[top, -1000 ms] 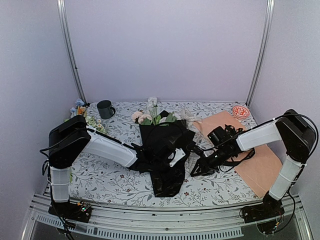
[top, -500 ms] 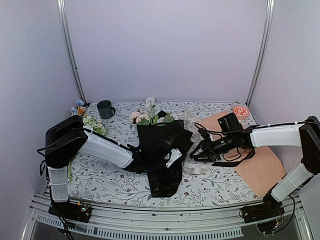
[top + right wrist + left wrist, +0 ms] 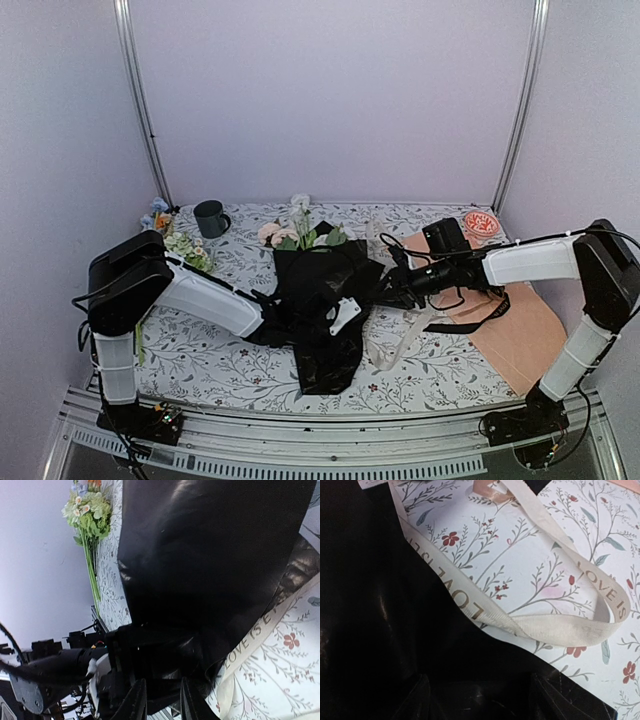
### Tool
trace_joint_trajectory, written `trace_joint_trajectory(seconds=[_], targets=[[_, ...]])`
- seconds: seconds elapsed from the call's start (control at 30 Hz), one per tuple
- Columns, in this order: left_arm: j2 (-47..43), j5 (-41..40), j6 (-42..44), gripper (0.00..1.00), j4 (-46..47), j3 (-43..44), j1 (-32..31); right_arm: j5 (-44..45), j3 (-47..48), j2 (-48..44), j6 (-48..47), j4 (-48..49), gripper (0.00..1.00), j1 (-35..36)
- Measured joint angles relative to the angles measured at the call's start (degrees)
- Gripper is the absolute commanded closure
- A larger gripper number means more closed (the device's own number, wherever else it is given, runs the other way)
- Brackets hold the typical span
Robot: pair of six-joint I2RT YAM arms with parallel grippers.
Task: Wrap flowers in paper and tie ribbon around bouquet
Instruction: Pick up the ribbon from the center of the board.
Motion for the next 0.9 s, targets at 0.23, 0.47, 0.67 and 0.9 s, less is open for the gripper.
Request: trace_joint_trajectory(seconds=[0.23, 0.47, 0.67, 0.9], targets=[[-0.6, 0.5, 0.0, 0.31, 1.1, -1.3, 0.5, 2.1, 5.8, 9.0, 1.7, 0.7, 0.68, 1.0], [-0.8, 1.5, 0.0, 0.31, 1.9, -1.9, 1.0, 2.9, 6.0, 11.7, 2.0, 0.8, 0.6, 2.5], [-0.9, 2.4, 0.0, 0.31, 2.6, -2.3, 1.4, 3.2, 6.0, 12.0, 1.4, -0.1, 0.54, 2.6], [-1.0, 3.7, 0.0, 0.31, 3.1, -2.6, 1.9, 2.7, 5.9, 12.0, 0.7, -1.5, 0.5, 2.6]])
